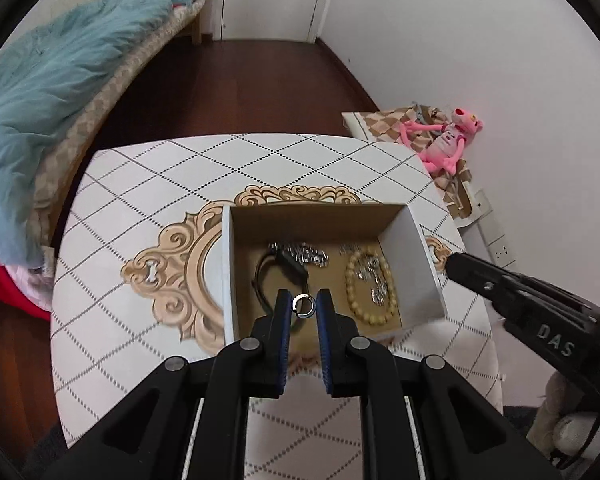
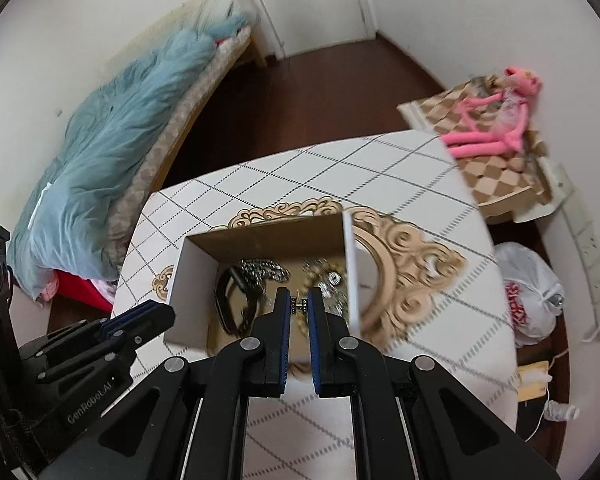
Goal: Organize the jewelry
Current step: 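Carry the gold earring and black ring into the box and open both tools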
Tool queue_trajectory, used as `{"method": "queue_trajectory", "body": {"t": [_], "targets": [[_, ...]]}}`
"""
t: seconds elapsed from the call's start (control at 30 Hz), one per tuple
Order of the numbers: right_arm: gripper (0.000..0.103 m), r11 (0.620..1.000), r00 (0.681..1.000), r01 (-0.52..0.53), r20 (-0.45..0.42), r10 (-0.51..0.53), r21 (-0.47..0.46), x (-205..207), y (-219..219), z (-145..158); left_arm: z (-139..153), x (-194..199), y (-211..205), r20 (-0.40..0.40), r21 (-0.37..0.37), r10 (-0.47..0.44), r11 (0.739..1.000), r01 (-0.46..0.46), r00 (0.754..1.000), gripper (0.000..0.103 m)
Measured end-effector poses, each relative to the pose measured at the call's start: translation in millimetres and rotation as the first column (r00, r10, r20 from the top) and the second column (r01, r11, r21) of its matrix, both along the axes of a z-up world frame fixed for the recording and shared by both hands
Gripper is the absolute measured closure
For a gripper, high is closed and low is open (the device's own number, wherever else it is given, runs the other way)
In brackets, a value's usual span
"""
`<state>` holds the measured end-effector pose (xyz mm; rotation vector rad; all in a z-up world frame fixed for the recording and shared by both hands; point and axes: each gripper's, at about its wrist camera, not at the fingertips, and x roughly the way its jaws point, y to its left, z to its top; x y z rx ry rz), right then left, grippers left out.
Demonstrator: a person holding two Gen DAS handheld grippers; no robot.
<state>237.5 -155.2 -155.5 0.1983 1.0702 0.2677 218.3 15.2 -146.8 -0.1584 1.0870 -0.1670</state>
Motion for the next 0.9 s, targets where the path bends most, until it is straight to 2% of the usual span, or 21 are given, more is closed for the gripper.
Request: {"method": "queue_trajectory", "body": {"t": [0.07,0.17,0.23,0.3,0.33,0.37,0.43,0.57,0.6,0.67,0.73,0.8,0.83,0.87,0.9], "targets": [[0.094,1.0,0.998,-0.018,-0.068,0.019,0.022,21.2,5.8,-10.0,-4.6,15.0,1.7,-0.041,-0.009,-0.006,1.0,0.006,0.999,0.092],[0.094,0.997,0.983,-0.043,-0.173,0.054,0.067,47.0,11.4,-28.0,-8.7,32.0,8.8,-0.086,-0.031,0.033,0.999,-0.035,0.996,0.091],[0.093,0.995,0.971,-0.039,-0.231,0.058,0.087,58.6,13.0,-39.6,-11.1,39.6,9.9,-0.113,-0.008,0.047,0.999,-0.048,0.992,0.086],[0.091,0.995,0.958,-0.045,-0.278,0.069,0.095,66.1,16.5,-49.8,-11.4,43.6,12.1,-0.114,0.028,0.061,0.998,-0.058,0.992,0.067],[0.082,0.995,0.956,-0.041,-0.285,0.065,0.091,67.8,16.8,-52.0,-10.1,43.9,13.6,-0.105,0.047,0.072,0.997,-0.067,0.992,0.047],[0.071,0.996,0.958,-0.037,-0.281,0.06,0.087,68.1,15.8,-52.1,-7.8,42.6,16.1,-0.088,0.05,0.081,0.996,-0.076,0.993,0.036],[0.064,0.996,0.961,-0.038,-0.269,0.059,0.082,67.2,15.6,-50.7,-4.5,40.1,21.3,-0.07,0.068,0.105,0.993,-0.1,0.992,0.035],[0.064,0.999,0.97,-0.038,-0.238,0.046,0.037,64.5,11.7,-43.2,-2.2,35.8,31.3,-0.068,0.087,0.131,0.988,-0.125,0.989,0.032],[0.064,0.999,0.972,-0.037,-0.231,0.043,0.028,62.1,11.1,-40.6,-2.1,32.4,33.9,-0.066,0.095,0.139,0.987,-0.133,0.988,0.029],[0.064,0.999,0.978,-0.037,-0.207,0.037,0.0,56.5,9.4,-32.8,-1.8,26.7,37.9,-0.062,0.115,0.154,0.983,-0.146,0.986,0.013],[0.064,0.999,0.983,-0.038,-0.183,0.031,-0.036,50.2,9.3,-26.1,-0.4,20.1,40.1,-0.055,0.135,0.167,0.978,-0.158,0.984,0.012],[0.056,0.995,0.987,-0.038,-0.156,0.023,-0.091,42.3,9.9,-19.5,1.1,13.1,40.9,-0.043,0.156,0.178,0.973,-0.17,0.983,0.012],[0.045,0.992,0.989,-0.034,-0.146,0.016,-0.122,38.0,10.4,-17.2,1.8,9.3,40.5,-0.035,0.172,0.183,0.97,-0.175,0.982,0.008],[0.034,0.989,0.99,-0.032,-0.139,0.011,-0.147,34.8,11.2,-16.3,2.0,7.4,40.4,-0.031,0.186,0.187,0.966,-0.178,0.982,0.0],[0.029,0.985,0.991,-0.031,-0.131,0.008,-0.172,30.6,11.9,-15.0,2.2,2.8,39.6,-0.026,0.206,0.191,0.961,-0.182,0.981,0.0]]}}
